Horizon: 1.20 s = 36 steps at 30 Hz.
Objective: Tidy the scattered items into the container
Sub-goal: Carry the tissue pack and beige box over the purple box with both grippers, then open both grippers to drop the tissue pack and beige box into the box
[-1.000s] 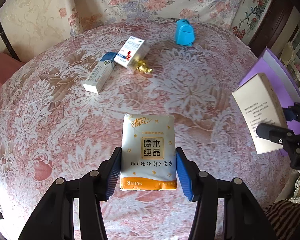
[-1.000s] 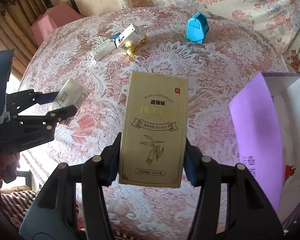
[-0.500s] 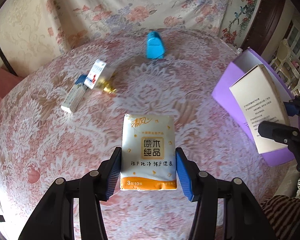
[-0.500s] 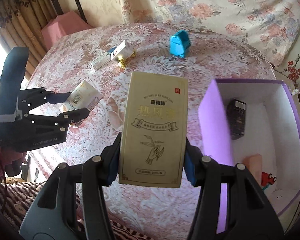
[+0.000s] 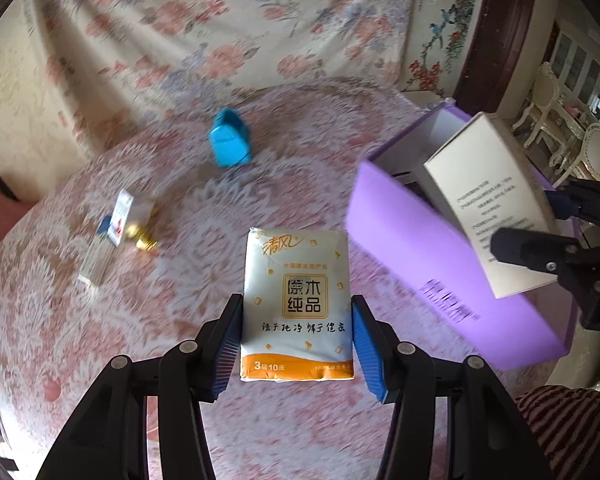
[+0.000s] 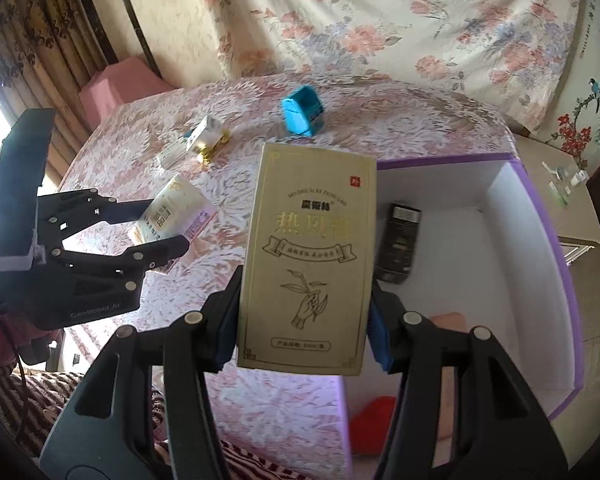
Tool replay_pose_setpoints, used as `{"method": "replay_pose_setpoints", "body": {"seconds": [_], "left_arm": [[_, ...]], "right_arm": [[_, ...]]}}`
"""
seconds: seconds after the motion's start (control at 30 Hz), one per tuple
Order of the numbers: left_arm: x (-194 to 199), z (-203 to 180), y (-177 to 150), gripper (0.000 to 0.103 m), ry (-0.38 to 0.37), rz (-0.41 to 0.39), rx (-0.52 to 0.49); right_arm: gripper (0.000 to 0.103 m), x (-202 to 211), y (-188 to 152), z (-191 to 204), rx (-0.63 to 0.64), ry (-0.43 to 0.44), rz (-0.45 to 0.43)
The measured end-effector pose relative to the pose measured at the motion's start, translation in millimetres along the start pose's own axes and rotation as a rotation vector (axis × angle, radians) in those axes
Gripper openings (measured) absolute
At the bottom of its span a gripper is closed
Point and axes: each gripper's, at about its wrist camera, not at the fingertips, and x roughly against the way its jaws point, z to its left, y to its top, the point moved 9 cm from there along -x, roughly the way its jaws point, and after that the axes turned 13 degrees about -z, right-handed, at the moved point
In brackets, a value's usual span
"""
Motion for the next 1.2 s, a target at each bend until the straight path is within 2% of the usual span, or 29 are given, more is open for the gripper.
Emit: {"method": "replay_pose_setpoints", "body": {"seconds": [0.23,0.3,0.47,0.63,0.77,1.0,1.2], "left_arm": [[-7.6,-39.4,11.0,0.053,-0.032,0.0,-0.057],[-10.4,-49.9,12.8,0.053,-0.042,0.004,-0.076],[-18.0,-73.5,20.4,0.053,-0.072,0.014,-0.112],[-27.0,-105.0,33.8,0.053,-0.124,0.012,-0.148],[-37.7,-127.1,44.0,0.053,-0.169,0.029,-0.144],[-54.5,-168.4,46.8,0.053,-0.226,0.083,-0.182],[-65.9,-191.2,29.9,0.053,-0.233,0.141,-0.251]], "right_arm": [[0.056,7.0,-6.1,-36.5,-0.043,-0.018,-0.003],[0.056,6.2,0.0,-53.1,-0.213,-0.139,-0.108],[0.056,12.3,-6.9,-79.8,-0.251,-0.168,-0.111],[0.056,20.8,-23.2,-123.7,-0.335,-0.227,-0.099],[0.056,26.7,-35.6,-151.9,-0.393,-0.263,-0.09],[0.056,29.3,-46.3,-177.9,-0.434,-0.284,-0.077],[0.056,15.4,-44.9,-184.9,-0.377,-0.283,-0.037]]}}
